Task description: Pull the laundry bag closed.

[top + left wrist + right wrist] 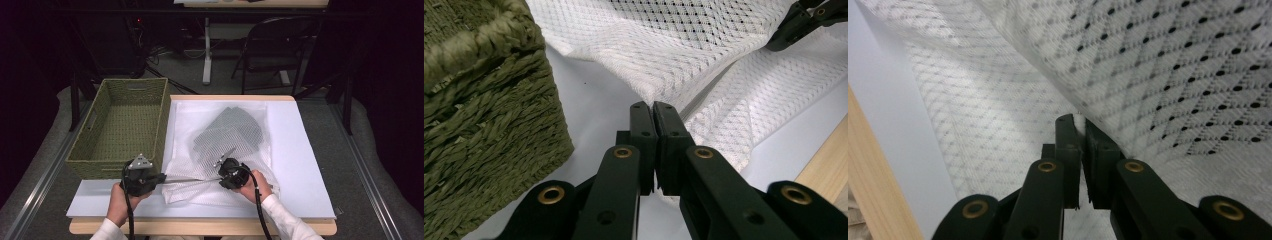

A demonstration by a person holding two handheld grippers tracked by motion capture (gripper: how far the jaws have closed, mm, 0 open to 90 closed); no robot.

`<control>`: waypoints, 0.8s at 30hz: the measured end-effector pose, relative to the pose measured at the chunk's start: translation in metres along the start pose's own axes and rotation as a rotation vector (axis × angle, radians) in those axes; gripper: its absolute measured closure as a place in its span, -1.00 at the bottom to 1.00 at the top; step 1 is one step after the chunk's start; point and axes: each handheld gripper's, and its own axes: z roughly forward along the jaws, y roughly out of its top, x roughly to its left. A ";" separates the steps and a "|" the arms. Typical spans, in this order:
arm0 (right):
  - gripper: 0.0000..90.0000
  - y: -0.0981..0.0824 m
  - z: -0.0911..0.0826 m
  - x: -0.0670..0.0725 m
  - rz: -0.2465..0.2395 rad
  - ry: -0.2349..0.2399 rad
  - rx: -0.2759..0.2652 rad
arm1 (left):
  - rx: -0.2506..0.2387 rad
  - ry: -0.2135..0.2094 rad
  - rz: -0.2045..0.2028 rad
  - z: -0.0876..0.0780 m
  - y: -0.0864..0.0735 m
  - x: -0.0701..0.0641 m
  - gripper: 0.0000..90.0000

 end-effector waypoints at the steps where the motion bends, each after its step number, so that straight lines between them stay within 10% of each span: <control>1: 0.92 -0.001 0.000 -0.001 0.000 0.002 0.002 | 0.001 0.001 0.000 0.000 0.000 0.000 0.96; 24: 0.92 -0.027 -0.015 -0.023 0.043 -0.040 0.043 | 0.006 0.010 -0.003 0.001 0.000 0.000 0.96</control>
